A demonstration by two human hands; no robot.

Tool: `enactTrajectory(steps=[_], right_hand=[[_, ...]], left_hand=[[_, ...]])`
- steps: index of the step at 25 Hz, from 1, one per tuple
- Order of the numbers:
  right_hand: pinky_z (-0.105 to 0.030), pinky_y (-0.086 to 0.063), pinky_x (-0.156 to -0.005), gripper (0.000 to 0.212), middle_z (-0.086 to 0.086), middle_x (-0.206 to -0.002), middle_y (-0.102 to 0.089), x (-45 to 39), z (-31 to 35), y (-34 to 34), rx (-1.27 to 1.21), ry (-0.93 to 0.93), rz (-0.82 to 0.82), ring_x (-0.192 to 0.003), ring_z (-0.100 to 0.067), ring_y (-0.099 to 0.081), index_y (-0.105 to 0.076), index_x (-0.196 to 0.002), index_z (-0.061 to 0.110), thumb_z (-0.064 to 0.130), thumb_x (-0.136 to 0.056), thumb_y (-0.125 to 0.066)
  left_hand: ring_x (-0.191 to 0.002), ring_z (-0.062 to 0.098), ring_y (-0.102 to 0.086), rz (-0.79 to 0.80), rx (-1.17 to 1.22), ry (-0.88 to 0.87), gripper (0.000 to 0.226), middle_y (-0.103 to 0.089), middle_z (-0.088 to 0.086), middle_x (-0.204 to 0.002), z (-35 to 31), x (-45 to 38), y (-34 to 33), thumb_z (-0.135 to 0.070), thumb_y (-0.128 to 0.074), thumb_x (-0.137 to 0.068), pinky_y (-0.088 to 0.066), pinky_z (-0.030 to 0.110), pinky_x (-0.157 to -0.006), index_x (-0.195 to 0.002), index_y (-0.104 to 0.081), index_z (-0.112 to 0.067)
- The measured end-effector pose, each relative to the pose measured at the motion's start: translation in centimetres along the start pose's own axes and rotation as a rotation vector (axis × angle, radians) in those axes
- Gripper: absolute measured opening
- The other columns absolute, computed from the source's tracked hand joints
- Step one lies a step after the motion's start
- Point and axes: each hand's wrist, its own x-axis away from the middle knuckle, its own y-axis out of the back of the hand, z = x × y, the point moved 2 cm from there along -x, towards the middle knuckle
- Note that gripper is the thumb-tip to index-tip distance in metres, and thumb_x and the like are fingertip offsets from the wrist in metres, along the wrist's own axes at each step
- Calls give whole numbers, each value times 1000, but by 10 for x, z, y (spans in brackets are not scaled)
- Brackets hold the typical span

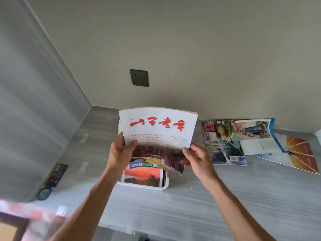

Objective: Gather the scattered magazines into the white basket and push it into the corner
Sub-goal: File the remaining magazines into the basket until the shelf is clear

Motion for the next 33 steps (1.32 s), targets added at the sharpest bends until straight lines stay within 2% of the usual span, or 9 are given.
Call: enactTrajectory(steps=[2, 5, 9, 13, 18, 22, 25, 29, 33], right_hand=[[-14, -49, -47, 21, -1, -75, -66, -14, 3, -39, 9, -2, -20, -54, -7, -61, -70, -87, 22, 5, -94, -58], [-9, -45, -49, 17, -9, -78, -64, -23, -13, -77, 65, -63, -49, -65, -18, -59, -69, -87, 15, 6, -95, -57], [-8, -45, -48, 17, -1, -76, -66, -29, -39, -92, 105, -150, -80, -66, -18, -62, -70, -91, 21, 9, -95, -58], [-15, -49, -50, 16, 10, -72, -71, -38, -48, -96, -25, -153, -142, -56, -8, -63, -72, -87, 21, 10, -93, -62], [-19, -54, -52, 11, -2, -73, -73, -28, -80, -90, 176, -223, -184, -54, -9, -68, -73, -87, 9, 13, -91, -63], [-44, -59, -71, 6, -11, -80, -73, -29, -84, -76, 355, -192, -196, -73, -30, -71, -68, -83, 7, 12, -87, -65], [-32, -56, -76, 10, -2, -95, -74, -29, -73, -36, 411, -121, -262, -83, -13, -68, -67, -96, 15, 12, -87, -64], [-33, -52, -88, 32, -2, -122, -67, -25, -89, 55, 749, -251, -217, -105, -23, -66, -58, -121, 20, 18, -89, -56], [-42, -46, -101, 55, -6, -150, -40, -61, -124, 136, 1094, -258, -90, -130, -27, -47, -33, -141, 21, 28, -91, -54]], left_hand=[[-95, 18, -71, -56, -80, 9, 33, -76, -4, -98, 9, -22, 27, 0, -58, -81, -58, 34, -80, -99, -67, -27], [-75, -4, -68, -44, -191, 71, 49, -73, -25, -80, 41, -39, 50, 10, -51, -84, -50, 8, -57, -83, -65, -37], [-65, 2, -62, 7, -302, 153, 54, -70, -15, -87, 80, -49, 61, 6, -51, -83, -51, 27, -62, -80, -63, -47], [-63, -2, -63, 10, -330, 95, 57, -72, -26, -79, 76, -63, 63, 3, -53, -82, -52, 24, -58, -84, -63, -53], [-71, 4, -68, 15, -475, 92, 27, -76, -1, -95, 88, -55, 58, -5, -65, -83, -50, 16, -52, -89, -62, -31], [-92, 32, -63, -136, -660, 99, 27, -66, 17, -112, 85, -47, 39, -3, -63, -81, -54, 39, -73, -106, -60, -11], [-99, 33, -54, -281, -687, -233, 44, -57, 13, -115, 57, -26, 1, -1, -59, -76, -48, 43, -80, -117, -51, -13], [-94, 22, -55, 178, -608, -518, 37, -62, 5, -104, 31, 24, -118, -8, -55, -78, -46, 33, -81, -114, -57, -14], [-98, 21, -62, 356, -498, -271, 38, -67, 5, -110, 58, 26, -218, 2, -61, -77, -48, 28, -82, -114, -62, -10]])
